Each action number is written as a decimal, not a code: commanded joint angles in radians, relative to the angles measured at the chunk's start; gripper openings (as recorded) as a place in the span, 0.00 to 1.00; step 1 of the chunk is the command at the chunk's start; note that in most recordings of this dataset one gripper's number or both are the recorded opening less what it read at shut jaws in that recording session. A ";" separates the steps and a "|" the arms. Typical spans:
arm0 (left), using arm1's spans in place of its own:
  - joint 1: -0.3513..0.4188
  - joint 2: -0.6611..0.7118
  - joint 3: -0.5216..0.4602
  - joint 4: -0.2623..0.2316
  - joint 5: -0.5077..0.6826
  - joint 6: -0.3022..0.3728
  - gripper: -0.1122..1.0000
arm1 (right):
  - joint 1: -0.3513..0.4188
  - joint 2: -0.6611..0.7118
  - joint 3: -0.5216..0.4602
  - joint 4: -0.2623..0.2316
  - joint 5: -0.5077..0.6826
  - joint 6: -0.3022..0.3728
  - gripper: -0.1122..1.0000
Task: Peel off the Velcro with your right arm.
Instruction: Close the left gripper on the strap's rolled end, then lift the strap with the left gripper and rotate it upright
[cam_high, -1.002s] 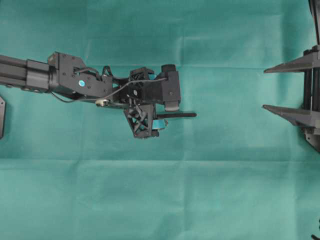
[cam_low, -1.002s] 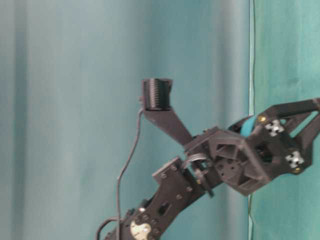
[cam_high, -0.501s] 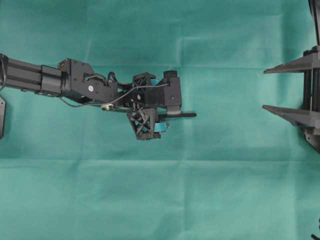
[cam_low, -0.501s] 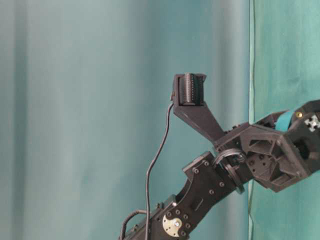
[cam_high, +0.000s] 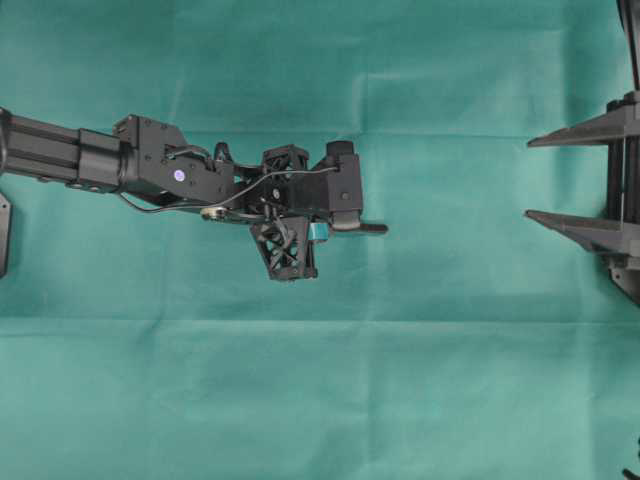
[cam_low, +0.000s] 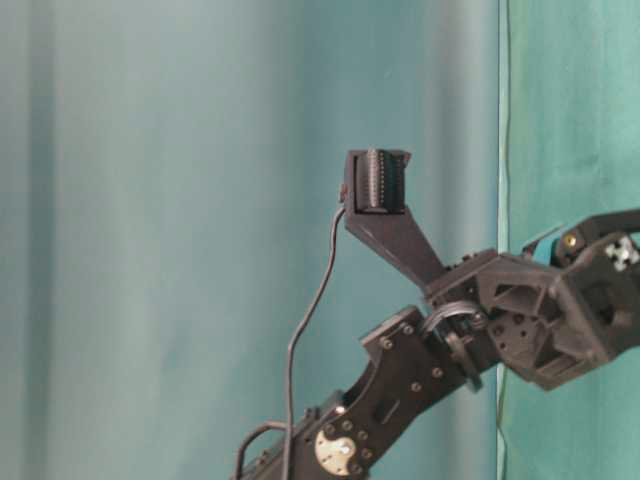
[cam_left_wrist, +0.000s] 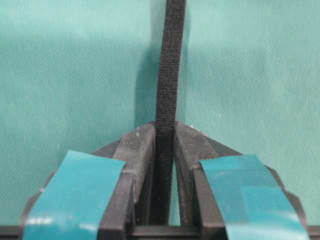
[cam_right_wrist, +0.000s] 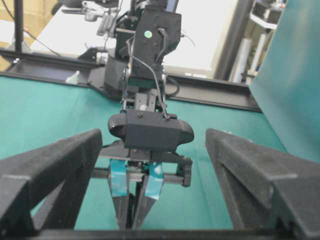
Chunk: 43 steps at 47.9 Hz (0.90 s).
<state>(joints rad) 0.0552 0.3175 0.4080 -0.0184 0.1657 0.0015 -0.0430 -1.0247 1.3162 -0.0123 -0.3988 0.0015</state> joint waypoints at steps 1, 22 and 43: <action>0.003 -0.067 -0.012 0.000 0.006 0.002 0.18 | -0.002 0.009 -0.011 -0.002 -0.011 -0.002 0.69; 0.002 -0.273 0.035 0.000 0.006 -0.018 0.18 | -0.002 0.008 -0.043 -0.071 -0.029 -0.009 0.69; -0.008 -0.407 0.071 -0.005 -0.020 -0.074 0.18 | 0.000 0.061 -0.140 -0.183 -0.020 -0.012 0.69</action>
<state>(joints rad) 0.0506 -0.0568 0.4847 -0.0184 0.1672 -0.0552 -0.0430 -0.9894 1.2118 -0.1856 -0.4142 -0.0092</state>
